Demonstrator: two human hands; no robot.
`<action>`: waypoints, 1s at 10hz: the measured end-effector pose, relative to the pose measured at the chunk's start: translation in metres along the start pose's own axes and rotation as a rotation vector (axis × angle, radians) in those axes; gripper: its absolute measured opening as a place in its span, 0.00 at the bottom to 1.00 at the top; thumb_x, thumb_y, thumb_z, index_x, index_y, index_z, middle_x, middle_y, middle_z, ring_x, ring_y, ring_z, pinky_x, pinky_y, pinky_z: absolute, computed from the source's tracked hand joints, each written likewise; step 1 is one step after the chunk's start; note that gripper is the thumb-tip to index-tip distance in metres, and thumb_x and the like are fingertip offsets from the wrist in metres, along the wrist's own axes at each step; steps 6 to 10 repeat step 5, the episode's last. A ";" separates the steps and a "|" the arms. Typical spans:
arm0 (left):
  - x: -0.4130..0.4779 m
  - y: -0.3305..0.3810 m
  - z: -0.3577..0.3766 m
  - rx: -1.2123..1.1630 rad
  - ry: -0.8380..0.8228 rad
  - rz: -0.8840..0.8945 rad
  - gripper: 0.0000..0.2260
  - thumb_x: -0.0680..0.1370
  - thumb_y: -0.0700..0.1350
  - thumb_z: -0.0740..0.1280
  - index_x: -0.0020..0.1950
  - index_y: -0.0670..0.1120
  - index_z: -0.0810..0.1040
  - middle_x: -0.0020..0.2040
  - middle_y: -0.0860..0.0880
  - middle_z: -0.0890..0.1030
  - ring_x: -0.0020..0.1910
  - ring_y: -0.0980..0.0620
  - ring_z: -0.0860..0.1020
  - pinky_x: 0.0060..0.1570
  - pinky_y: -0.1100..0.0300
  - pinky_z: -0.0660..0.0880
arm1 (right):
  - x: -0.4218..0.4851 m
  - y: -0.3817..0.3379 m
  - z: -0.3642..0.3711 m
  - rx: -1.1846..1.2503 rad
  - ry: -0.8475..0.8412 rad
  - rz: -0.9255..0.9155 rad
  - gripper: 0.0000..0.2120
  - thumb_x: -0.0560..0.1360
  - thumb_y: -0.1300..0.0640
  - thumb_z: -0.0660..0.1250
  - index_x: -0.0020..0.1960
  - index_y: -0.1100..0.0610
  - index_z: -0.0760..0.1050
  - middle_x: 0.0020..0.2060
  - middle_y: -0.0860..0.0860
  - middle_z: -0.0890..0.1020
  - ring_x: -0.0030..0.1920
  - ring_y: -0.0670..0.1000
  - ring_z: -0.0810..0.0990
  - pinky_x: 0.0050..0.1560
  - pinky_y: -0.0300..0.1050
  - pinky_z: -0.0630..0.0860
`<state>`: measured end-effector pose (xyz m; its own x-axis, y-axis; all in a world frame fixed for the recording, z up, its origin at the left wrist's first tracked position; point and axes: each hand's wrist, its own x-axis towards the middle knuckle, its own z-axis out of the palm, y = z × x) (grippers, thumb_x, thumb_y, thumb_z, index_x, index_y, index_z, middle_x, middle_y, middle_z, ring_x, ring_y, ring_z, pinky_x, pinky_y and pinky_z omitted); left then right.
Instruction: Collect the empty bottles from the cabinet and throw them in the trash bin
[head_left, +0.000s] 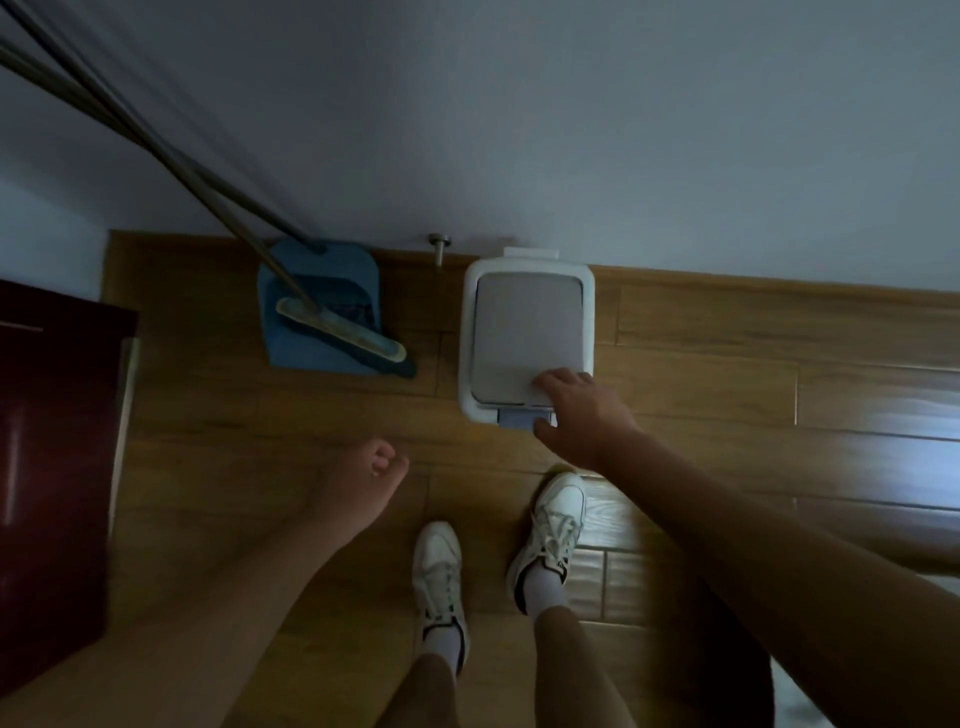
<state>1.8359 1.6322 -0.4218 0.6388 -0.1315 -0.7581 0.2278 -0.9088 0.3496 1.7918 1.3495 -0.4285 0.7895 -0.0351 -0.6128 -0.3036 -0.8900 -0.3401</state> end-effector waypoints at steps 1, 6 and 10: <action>0.010 -0.014 0.011 -0.038 -0.007 -0.006 0.12 0.81 0.54 0.63 0.59 0.49 0.77 0.53 0.51 0.80 0.47 0.56 0.78 0.41 0.59 0.75 | 0.003 0.003 0.043 -0.064 -0.099 0.043 0.40 0.76 0.45 0.66 0.80 0.56 0.52 0.81 0.53 0.53 0.79 0.58 0.56 0.75 0.56 0.61; -0.052 -0.039 -0.021 -0.072 -0.013 -0.023 0.13 0.82 0.55 0.61 0.59 0.48 0.78 0.53 0.51 0.79 0.49 0.55 0.78 0.45 0.57 0.76 | -0.030 -0.024 0.044 0.450 -0.030 0.382 0.26 0.76 0.50 0.66 0.72 0.57 0.69 0.64 0.56 0.79 0.58 0.57 0.81 0.57 0.51 0.78; -0.052 -0.039 -0.021 -0.072 -0.013 -0.023 0.13 0.82 0.55 0.61 0.59 0.48 0.78 0.53 0.51 0.79 0.49 0.55 0.78 0.45 0.57 0.76 | -0.030 -0.024 0.044 0.450 -0.030 0.382 0.26 0.76 0.50 0.66 0.72 0.57 0.69 0.64 0.56 0.79 0.58 0.57 0.81 0.57 0.51 0.78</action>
